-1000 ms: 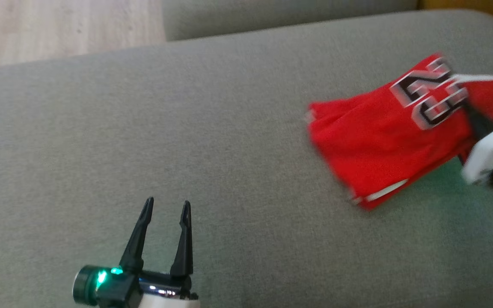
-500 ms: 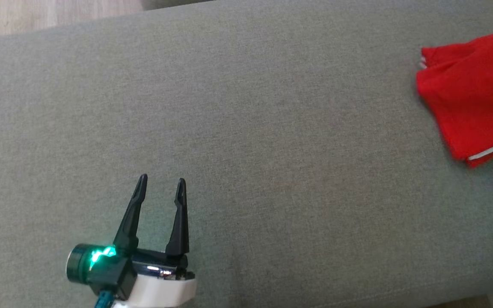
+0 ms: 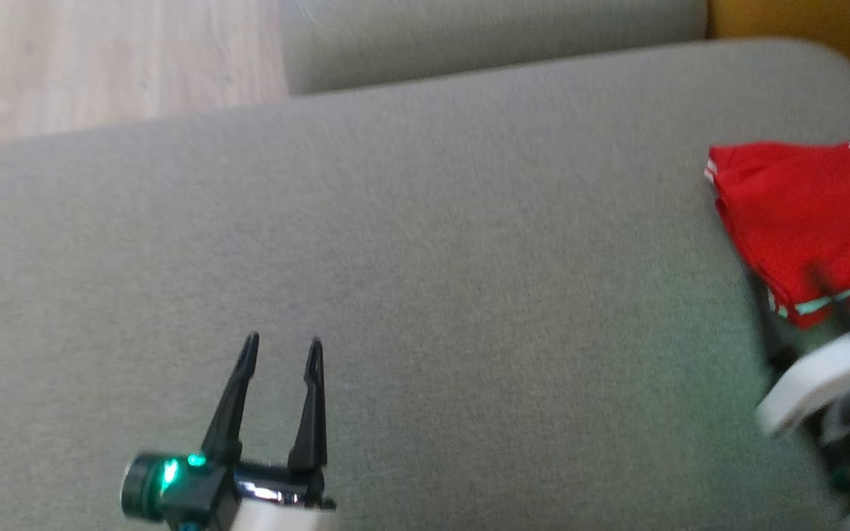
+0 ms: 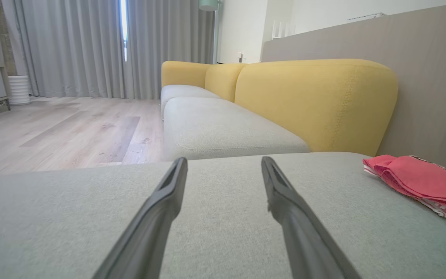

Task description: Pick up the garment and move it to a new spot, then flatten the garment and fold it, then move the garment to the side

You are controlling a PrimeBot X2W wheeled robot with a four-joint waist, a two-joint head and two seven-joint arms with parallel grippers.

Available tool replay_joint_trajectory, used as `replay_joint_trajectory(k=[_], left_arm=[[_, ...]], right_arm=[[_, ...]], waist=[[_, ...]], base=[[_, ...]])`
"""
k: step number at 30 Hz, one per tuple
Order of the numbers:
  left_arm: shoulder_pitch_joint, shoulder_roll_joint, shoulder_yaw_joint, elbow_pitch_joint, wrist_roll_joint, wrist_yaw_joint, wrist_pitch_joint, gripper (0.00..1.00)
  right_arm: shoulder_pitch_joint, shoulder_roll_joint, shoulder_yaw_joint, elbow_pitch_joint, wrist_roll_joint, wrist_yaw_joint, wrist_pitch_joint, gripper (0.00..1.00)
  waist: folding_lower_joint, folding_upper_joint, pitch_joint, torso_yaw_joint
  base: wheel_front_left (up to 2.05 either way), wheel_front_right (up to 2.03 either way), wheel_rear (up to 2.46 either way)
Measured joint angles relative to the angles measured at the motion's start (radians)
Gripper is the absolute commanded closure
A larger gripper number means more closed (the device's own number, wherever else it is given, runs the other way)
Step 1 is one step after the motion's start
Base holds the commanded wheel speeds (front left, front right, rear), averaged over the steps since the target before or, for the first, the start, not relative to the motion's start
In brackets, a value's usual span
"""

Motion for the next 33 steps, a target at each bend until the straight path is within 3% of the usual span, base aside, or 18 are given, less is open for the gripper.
replay_joint_trajectory(k=[6, 11, 16, 20, 33], left_arm=[[0.082, 0.0, 0.001, 0.012, -0.024, 0.011, 0.0, 0.0], [0.109, 0.0, 0.006, 0.012, -0.051, 0.028, 0.0, 0.0], [0.155, 0.001, 0.033, 0.003, -0.042, 0.072, 0.0, 0.0], [0.182, 0.001, 0.032, -0.002, -0.028, 0.07, 0.0, 0.0], [0.199, 0.001, 0.035, 0.015, -0.005, 0.053, 0.0, 0.0]], right_arm=[[0.144, 0.135, 0.105, 0.009, -0.011, 0.0, -0.226, 0.0], [0.198, 0.176, 0.123, 0.063, -0.015, 0.0, -0.378, 0.0], [0.273, 0.21, 0.081, -0.039, -0.111, 0.0, -0.389, 0.0], [0.343, 0.238, 0.039, -0.105, -0.163, 0.0, -0.392, 0.0], [0.402, 0.27, 0.031, -0.106, -0.176, 0.0, -0.392, 0.0]], waist=[[0.0, 0.0, -0.096, 0.03], [0.0, 0.0, -0.155, 0.057], [0.0, 0.0, -0.205, 0.084], [0.0, 0.0, -0.231, 0.104], [0.0002, 0.0, -0.257, 0.108]], base=[[0.0, 0.0, 0.0], [0.0, 0.0, 0.0], [0.0, 0.0, 0.0], [0.0, 0.0, 0.0], [0.0, 0.0, 0.0]])
